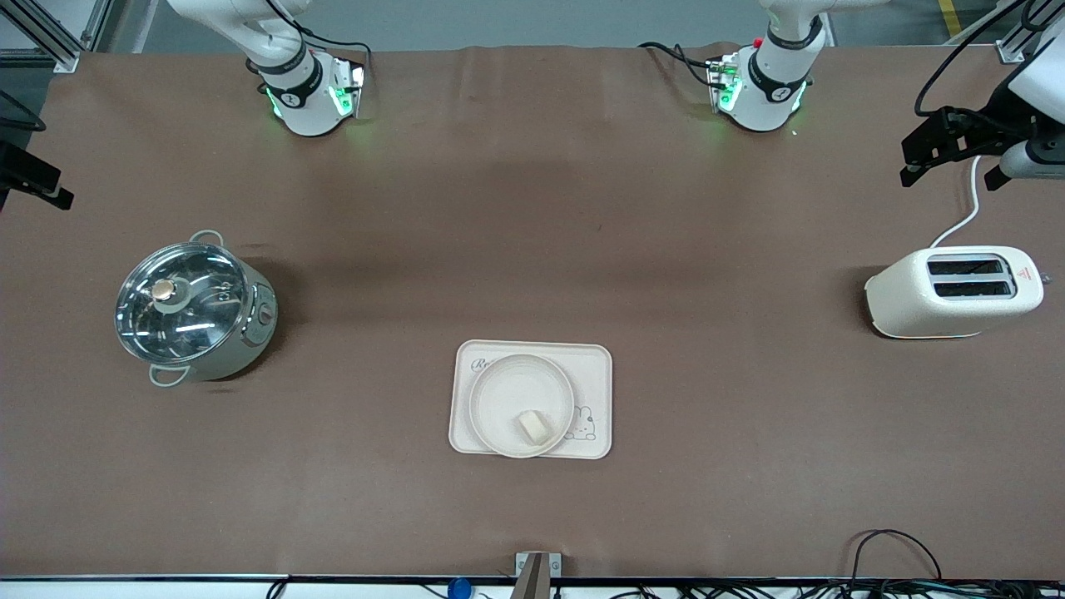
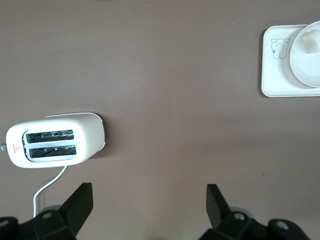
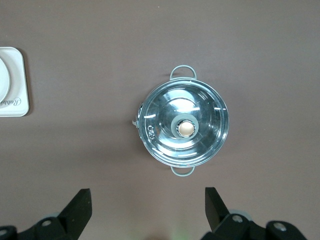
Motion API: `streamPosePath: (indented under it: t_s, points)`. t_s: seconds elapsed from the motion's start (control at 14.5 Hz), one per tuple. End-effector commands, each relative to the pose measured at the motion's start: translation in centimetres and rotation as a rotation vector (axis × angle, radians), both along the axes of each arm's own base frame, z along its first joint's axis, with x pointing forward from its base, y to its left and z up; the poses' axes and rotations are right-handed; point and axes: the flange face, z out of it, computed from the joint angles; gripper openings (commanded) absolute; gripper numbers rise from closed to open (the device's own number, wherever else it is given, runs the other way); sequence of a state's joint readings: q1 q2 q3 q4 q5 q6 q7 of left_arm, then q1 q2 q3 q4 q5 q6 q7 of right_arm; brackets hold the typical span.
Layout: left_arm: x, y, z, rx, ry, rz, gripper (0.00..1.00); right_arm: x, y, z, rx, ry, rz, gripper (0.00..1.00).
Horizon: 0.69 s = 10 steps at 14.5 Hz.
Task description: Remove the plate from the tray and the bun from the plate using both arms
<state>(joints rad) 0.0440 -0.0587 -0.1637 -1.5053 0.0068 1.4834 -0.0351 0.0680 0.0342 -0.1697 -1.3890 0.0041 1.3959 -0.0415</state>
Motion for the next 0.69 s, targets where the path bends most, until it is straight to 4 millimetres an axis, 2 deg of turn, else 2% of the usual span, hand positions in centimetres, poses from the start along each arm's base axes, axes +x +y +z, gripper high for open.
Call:
streamPosePath:
  t_s: [0.0,0.62]
  points:
    - [0.17,0.19,-0.09,0.0,0.015,-0.001,1.0,-0.28,0.28,-0.08,-0.021,-0.002,-0.014,1.0]
    - [0.58,0.6,-0.57,-0.003,0.025,0.003,1.0,-0.32,0.24,-0.33,-0.017,0.007,-0.016,1.0]
